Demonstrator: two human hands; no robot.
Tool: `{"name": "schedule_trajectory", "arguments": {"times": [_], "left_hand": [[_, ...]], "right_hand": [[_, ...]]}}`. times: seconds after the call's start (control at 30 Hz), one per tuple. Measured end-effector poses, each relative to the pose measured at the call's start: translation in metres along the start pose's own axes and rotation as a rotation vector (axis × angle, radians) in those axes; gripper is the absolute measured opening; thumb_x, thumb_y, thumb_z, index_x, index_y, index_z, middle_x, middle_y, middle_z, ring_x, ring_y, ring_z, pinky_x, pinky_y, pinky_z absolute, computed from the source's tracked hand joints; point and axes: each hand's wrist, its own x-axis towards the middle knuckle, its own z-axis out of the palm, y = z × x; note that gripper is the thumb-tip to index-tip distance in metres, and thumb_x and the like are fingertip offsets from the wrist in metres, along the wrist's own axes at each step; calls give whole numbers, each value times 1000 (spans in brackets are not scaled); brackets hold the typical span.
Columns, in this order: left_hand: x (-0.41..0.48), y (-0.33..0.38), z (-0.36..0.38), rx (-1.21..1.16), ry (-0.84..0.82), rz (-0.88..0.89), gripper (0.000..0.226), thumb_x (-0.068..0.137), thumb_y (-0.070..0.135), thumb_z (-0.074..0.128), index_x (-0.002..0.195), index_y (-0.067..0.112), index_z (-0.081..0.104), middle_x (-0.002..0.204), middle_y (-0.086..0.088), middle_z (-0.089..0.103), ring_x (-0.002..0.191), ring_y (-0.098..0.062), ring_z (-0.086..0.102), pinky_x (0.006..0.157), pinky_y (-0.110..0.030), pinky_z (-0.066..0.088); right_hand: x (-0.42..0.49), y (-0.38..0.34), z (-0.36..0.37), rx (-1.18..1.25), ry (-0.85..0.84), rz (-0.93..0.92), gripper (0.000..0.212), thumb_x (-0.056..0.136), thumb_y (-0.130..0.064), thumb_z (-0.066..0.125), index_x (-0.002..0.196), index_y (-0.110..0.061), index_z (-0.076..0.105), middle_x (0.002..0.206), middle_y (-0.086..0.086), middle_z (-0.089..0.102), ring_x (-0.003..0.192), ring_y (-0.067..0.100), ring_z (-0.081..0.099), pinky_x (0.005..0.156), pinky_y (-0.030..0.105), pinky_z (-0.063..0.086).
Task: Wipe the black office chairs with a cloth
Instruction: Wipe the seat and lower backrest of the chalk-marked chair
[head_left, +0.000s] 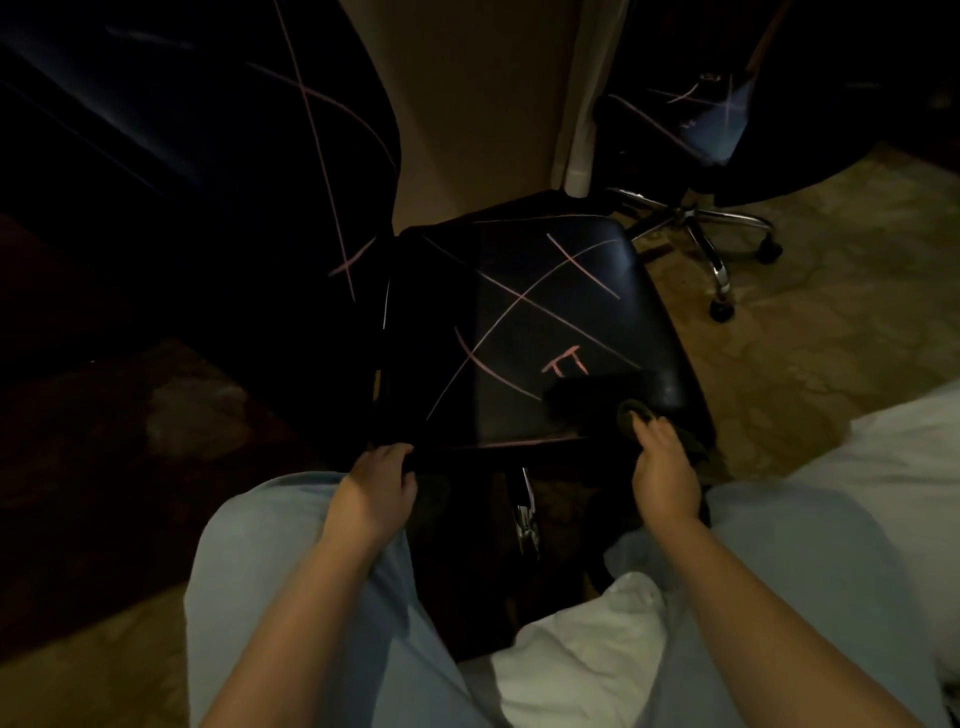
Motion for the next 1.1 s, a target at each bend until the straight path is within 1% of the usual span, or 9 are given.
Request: {"name": "schedule_trajectory", "arguments": {"times": [0.13,0.23,0.33,0.43,0.5,0.67,0.73,0.93,1.1], "left_hand": [[8,-1,1,-8,-60,-38,46,99,20,45,144,8,38,144,-10,45,133,-26,40,107,-32,32],[13,-4,5,-19,-118,-77,50,100,21,44,147,7,32,149,-12,38,136,-28,35,110,-33,30],[15,-9,11,-4,-184,-116,55,100,22,44,150,7,26,153,-12,31,139,-28,32,112,-33,28],[15,-12,16,1,-201,-153,60,99,25,47,150,7,23,151,-15,34,137,-28,36,109,-32,32],[15,-10,18,-16,-199,-165,62,97,26,51,149,6,24,147,-16,40,133,-29,41,104,-32,36],[18,-8,17,-51,-187,-158,58,93,26,57,142,6,33,137,-15,50,125,-29,49,98,-30,40],[17,-9,19,-69,-188,-159,59,92,26,58,142,7,33,135,-14,52,124,-29,50,97,-30,41],[18,-18,24,-163,-187,-172,66,88,28,63,144,12,33,132,-10,56,120,-26,54,94,-29,44],[16,-24,27,-234,-183,-207,66,88,31,65,144,16,35,129,-10,57,116,-24,57,91,-26,44]], "right_hand": [[1,23,-7,30,83,37,49,89,17,46,134,1,53,139,27,48,132,40,42,109,45,36],[0,32,-11,76,136,59,42,86,16,51,126,4,59,131,27,54,121,44,49,105,44,37],[0,21,-12,150,173,171,37,89,10,54,125,3,60,132,27,52,117,44,51,103,42,38],[-1,-8,-3,210,168,284,37,92,0,56,129,0,58,128,23,48,112,40,52,102,40,39],[-4,-29,5,184,154,244,38,92,-2,57,129,-3,59,124,21,49,109,39,52,99,41,41],[-20,-66,23,153,-36,-97,37,87,0,62,122,-9,66,110,13,53,102,29,53,89,33,44],[-20,-62,22,169,-61,-146,34,87,-1,62,119,-9,68,109,10,55,99,26,55,87,30,46],[-3,-21,-4,246,90,105,31,85,3,64,115,-4,69,111,16,58,98,30,60,88,26,40],[0,7,-15,248,151,227,32,83,7,62,112,-5,70,110,17,60,97,33,60,86,26,40]]}}
